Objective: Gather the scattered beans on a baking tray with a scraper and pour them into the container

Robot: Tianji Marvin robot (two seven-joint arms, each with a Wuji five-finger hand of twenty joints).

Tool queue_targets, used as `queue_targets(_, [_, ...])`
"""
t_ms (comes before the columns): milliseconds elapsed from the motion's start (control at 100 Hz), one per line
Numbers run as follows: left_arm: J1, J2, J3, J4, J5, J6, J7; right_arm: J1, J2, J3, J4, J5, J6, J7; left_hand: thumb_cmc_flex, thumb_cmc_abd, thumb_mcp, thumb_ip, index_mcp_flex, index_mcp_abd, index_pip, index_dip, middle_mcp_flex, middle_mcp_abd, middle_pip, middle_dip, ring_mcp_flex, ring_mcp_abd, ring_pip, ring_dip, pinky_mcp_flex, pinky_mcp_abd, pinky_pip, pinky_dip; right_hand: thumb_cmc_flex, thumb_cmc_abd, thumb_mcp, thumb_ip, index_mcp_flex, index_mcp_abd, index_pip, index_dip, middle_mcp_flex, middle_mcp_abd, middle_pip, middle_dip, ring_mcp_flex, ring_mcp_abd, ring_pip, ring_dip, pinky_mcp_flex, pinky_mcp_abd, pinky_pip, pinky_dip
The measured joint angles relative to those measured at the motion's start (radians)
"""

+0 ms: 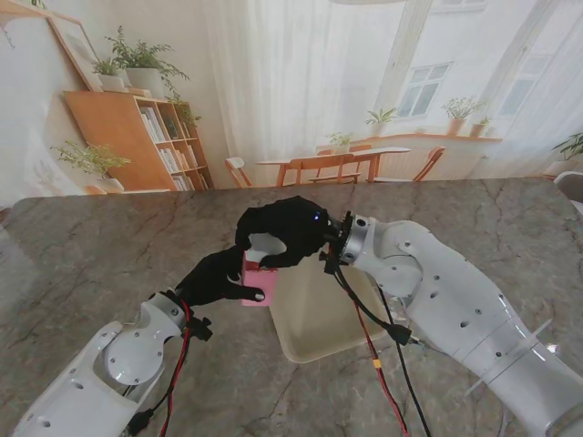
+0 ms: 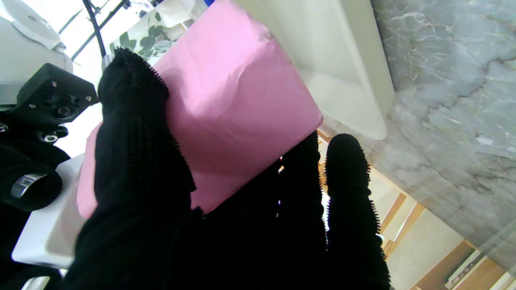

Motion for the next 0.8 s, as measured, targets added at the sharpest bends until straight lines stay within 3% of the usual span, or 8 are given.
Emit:
queue_targets(260, [0.003, 0.0, -0.004, -0.004, 0.003, -0.004, 0.007, 0.051, -0.002, -0.022, 0.029, -0.039, -0.063, -0.015, 0.0, 0.0, 0.0, 0.0, 0.0, 0.0, 0.0, 0.001, 0.001, 0.0, 0.0, 0.0, 0.0, 0.0, 0.0, 0.0, 0.0, 0.0, 0.0, 0.0, 0.004, 0.003, -0.005, 0.0, 0.02, -0.068, -0.113, -0.027, 0.033, -0.068, -0.08, 0.0, 0.0, -0.03, -0.079, 0.006, -0.025, -0.001, -0.056, 0.001])
queue_targets(380, [0.007, 0.0, -0.006, -0.008, 0.006, -0.007, 0.01, 0.065, -0.001, -0.024, 0.035, -0.037, -0.092, 0.008, 0.0, 0.0, 0.0, 0.0, 0.0, 0.0, 0.0, 0.001, 0.001, 0.0, 0.0, 0.0, 0.0, 0.0, 0.0, 0.0, 0.0, 0.0, 0.0, 0.0, 0.004, 0.016, -0.011, 0.0, 0.048, -0.104, -0.189, -0.051, 0.044, -0.112, -0.14, 0.0, -0.003, -0.061, -0.157, 0.025, -0.103, 0.05, -0.08, 0.007])
queue_targets(480, [0.008, 0.0, -0.006, -0.008, 0.007, -0.007, 0.011, 0.078, 0.003, -0.03, 0.034, -0.104, -0.1, -0.003, 0.0, 0.0, 0.0, 0.0, 0.005, 0.001, 0.0, 0.001, 0.004, 0.0, 0.0, 0.0, 0.001, 0.0, 0.005, 0.0, 0.0, 0.0, 0.0, 0.0, 0.001, 0.017, -0.011, 0.0, 0.049, -0.119, -0.249, -0.052, 0.051, -0.147, -0.169, -0.011, -0.003, -0.09, -0.2, 0.031, -0.167, 0.063, -0.101, 0.019])
queue_targets(660, [0.008, 0.0, -0.006, -0.01, 0.007, -0.008, 0.011, 0.09, 0.008, -0.044, 0.034, -0.108, -0.107, -0.008, 0.0, -0.001, 0.0, 0.0, 0.005, 0.001, 0.0, 0.001, 0.004, 0.0, 0.0, 0.0, 0.001, 0.0, 0.005, 0.0, 0.0, 0.0, 0.0, 0.0, -0.029, 0.067, -0.004, 0.001, 0.051, -0.128, -0.338, -0.061, 0.06, -0.161, -0.218, -0.048, -0.012, -0.108, -0.221, 0.035, -0.265, 0.098, -0.132, 0.031])
queue_targets(710, [0.008, 0.0, -0.006, -0.011, 0.007, -0.009, 0.011, 0.092, 0.008, -0.045, 0.034, -0.107, -0.109, -0.004, 0.0, -0.009, 0.0, 0.0, 0.006, 0.001, 0.0, 0.001, 0.004, 0.0, 0.0, 0.0, 0.001, 0.0, 0.005, 0.0, 0.001, 0.0, 0.0, 0.0, -0.061, 0.094, 0.022, 0.015, 0.054, -0.128, -0.377, -0.062, 0.06, -0.164, -0.229, -0.073, -0.02, -0.121, -0.221, 0.034, -0.309, 0.098, -0.162, 0.031])
queue_targets(800, [0.009, 0.0, -0.005, -0.011, 0.007, -0.013, 0.012, 0.095, 0.009, -0.045, 0.034, -0.098, -0.119, 0.019, 0.0, -0.012, 0.0, 0.0, 0.007, 0.001, 0.0, 0.011, 0.004, -0.001, 0.0, 0.0, 0.001, 0.0, 0.005, 0.0, 0.001, 0.0, 0.0, 0.0, -0.118, 0.179, 0.047, 0.106, 0.06, -0.113, -0.473, -0.062, 0.045, -0.161, -0.23, -0.157, -0.063, -0.14, -0.225, 0.001, -0.385, 0.108, -0.211, 0.031])
